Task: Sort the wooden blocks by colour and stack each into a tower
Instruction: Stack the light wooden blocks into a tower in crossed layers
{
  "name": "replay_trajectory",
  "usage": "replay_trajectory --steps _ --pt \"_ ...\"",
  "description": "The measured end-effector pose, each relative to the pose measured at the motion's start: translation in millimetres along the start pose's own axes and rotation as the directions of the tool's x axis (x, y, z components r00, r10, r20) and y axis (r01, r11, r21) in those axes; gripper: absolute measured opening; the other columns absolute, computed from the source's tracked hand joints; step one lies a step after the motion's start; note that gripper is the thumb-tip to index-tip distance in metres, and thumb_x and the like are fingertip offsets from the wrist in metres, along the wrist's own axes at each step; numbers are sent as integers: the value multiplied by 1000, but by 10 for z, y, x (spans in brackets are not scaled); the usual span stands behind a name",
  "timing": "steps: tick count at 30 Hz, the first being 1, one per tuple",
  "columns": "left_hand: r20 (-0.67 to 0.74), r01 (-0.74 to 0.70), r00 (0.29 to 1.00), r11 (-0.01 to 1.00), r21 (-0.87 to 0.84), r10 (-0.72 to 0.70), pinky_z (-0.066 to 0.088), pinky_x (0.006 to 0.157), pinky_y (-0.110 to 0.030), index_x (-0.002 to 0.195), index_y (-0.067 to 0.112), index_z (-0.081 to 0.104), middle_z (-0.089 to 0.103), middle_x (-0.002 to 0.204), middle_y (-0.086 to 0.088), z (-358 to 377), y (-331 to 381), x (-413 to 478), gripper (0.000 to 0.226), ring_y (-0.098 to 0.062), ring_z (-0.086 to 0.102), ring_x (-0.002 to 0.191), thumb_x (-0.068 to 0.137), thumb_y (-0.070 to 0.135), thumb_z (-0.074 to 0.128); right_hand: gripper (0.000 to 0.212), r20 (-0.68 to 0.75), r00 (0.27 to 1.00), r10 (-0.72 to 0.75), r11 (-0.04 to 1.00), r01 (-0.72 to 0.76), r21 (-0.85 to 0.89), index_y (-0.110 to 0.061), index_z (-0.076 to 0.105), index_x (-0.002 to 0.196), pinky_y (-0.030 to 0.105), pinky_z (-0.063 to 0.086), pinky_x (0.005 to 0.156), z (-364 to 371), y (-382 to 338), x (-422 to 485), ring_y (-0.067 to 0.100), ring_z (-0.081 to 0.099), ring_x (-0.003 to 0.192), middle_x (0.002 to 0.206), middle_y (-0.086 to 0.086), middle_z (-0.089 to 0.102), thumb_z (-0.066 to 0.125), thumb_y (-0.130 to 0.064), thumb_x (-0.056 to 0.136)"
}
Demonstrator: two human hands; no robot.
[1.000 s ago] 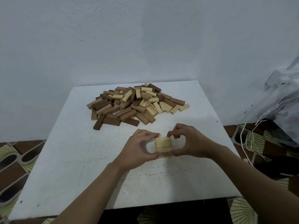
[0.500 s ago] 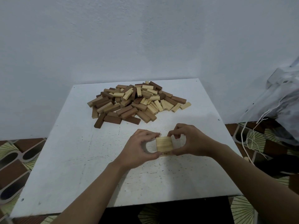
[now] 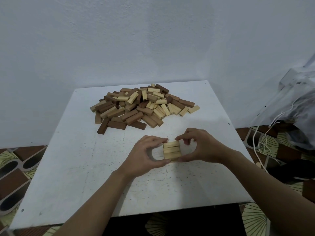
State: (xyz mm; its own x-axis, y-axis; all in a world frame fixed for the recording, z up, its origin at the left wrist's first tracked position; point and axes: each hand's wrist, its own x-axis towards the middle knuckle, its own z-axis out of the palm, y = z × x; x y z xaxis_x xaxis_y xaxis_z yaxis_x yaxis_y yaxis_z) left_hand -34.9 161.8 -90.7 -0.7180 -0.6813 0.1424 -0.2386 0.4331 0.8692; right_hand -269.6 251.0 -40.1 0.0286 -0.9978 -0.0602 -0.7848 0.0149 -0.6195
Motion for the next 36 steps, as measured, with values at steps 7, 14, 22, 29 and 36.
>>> replay_trajectory --steps 7,14,22,29,36 --pt "1 9 1000 1000 8 -9 50 104 -50 134 32 66 64 125 18 -4 -19 -10 68 -20 55 126 71 44 90 60 -28 1000 11 1000 -10 17 -29 68 122 31 52 75 53 -1 -15 10 53 87 92 -16 57 87 -51 69" --pt "-5 5 1000 999 40 -5 50 101 -53 131 34 67 63 121 24 18 -12 -7 66 -15 57 121 71 52 86 57 -43 999 13 999 -11 35 -31 70 119 30 52 74 99 21 -20 8 53 86 89 -17 58 86 -53 69" --pt "-8 10 1000 998 54 -10 50 99 -53 132 34 67 64 120 23 22 -29 -16 66 -15 57 119 71 52 87 55 -42 999 2 999 0 42 -32 70 117 33 52 73 100 19 -8 11 55 84 90 -14 61 86 -52 68" --pt "-36 -7 999 1000 -20 6 50 104 -53 137 23 65 69 126 11 50 -42 -15 77 -24 60 123 68 46 92 71 -31 1000 -5 999 6 54 -33 63 127 32 53 75 50 9 -28 11 55 84 92 -13 60 88 -53 64" --pt "-26 -11 1000 998 57 12 48 100 -56 133 34 66 69 121 20 78 -32 21 74 -16 61 118 66 58 87 69 -17 1000 -3 1000 3 14 -26 68 124 32 50 73 77 9 1 11 54 84 91 -12 60 89 -52 64"
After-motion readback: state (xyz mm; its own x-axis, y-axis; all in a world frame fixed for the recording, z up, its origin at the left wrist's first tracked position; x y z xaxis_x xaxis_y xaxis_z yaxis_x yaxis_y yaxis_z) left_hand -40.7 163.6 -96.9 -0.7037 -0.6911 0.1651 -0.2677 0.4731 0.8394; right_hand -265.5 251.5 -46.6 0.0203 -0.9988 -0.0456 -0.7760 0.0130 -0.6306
